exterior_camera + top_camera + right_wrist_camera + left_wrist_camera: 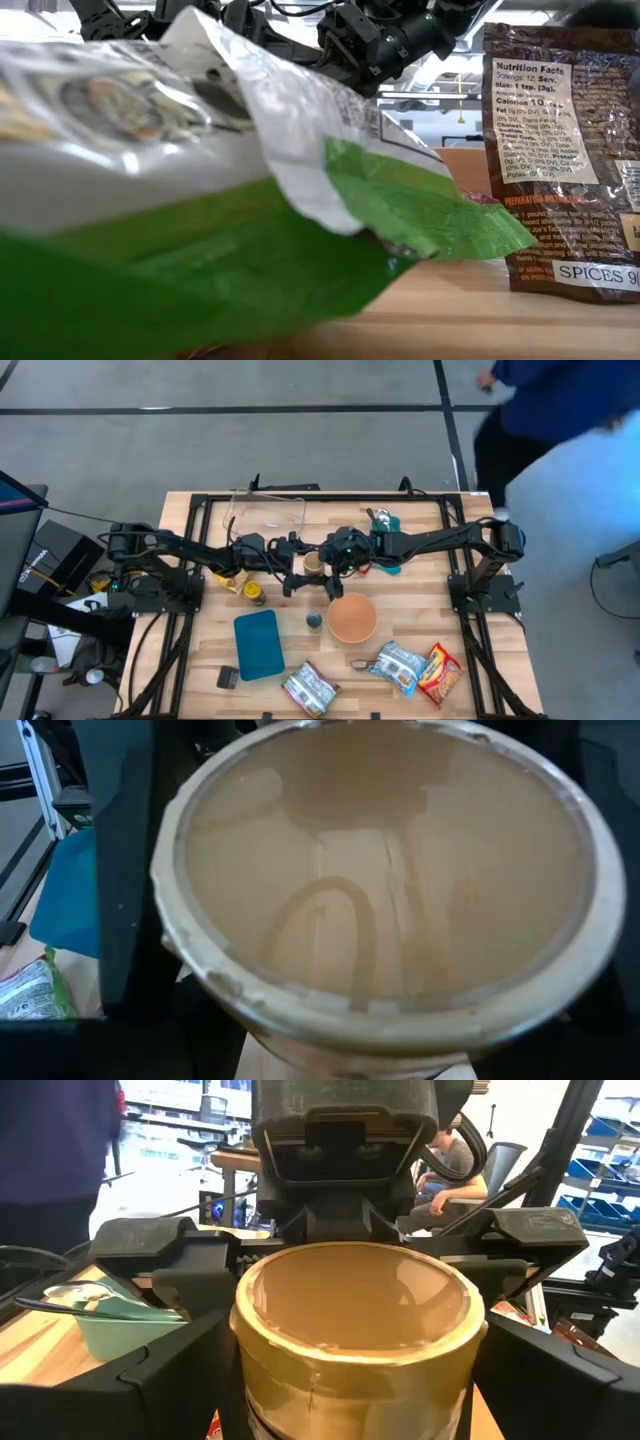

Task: Pick & Place Food Item
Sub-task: Put the gold seasoning bottle into the blue bin

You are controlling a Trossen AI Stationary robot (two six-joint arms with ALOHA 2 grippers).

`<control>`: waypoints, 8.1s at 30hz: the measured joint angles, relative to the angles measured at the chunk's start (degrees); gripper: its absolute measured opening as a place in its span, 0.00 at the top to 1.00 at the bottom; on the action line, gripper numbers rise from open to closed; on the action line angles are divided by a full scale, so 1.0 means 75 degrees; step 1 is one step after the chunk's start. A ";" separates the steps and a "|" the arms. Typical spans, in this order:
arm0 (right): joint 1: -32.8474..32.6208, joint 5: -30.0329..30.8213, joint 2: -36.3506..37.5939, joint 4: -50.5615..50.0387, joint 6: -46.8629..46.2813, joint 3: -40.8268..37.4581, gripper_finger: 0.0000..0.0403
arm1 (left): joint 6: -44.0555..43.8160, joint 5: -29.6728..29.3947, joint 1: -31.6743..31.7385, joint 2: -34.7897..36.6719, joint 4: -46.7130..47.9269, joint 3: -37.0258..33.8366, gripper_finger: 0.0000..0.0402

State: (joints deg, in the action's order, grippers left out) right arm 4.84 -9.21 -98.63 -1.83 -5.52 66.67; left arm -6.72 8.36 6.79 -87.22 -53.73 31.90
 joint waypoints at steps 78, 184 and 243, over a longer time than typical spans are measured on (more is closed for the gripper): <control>0.0014 0.0034 -0.0003 -0.0130 0.0146 0.0003 0.15 | 0.0009 -0.0179 0.0003 -0.0016 0.0034 0.0012 0.31; 0.0256 0.1235 0.2940 -0.0264 -0.0067 -0.2028 0.08 | -0.2923 -0.6376 -0.6504 0.3783 0.7992 -0.0139 0.32; 0.0259 0.1235 0.2940 -0.0264 -0.0213 -0.2022 0.08 | -0.1137 -0.5207 -0.7146 0.0651 0.1241 -0.1632 0.31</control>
State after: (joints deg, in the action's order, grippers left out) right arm 6.79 0.05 -76.58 -3.81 -7.11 51.51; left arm -15.25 -30.69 -46.81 -82.34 -44.42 19.66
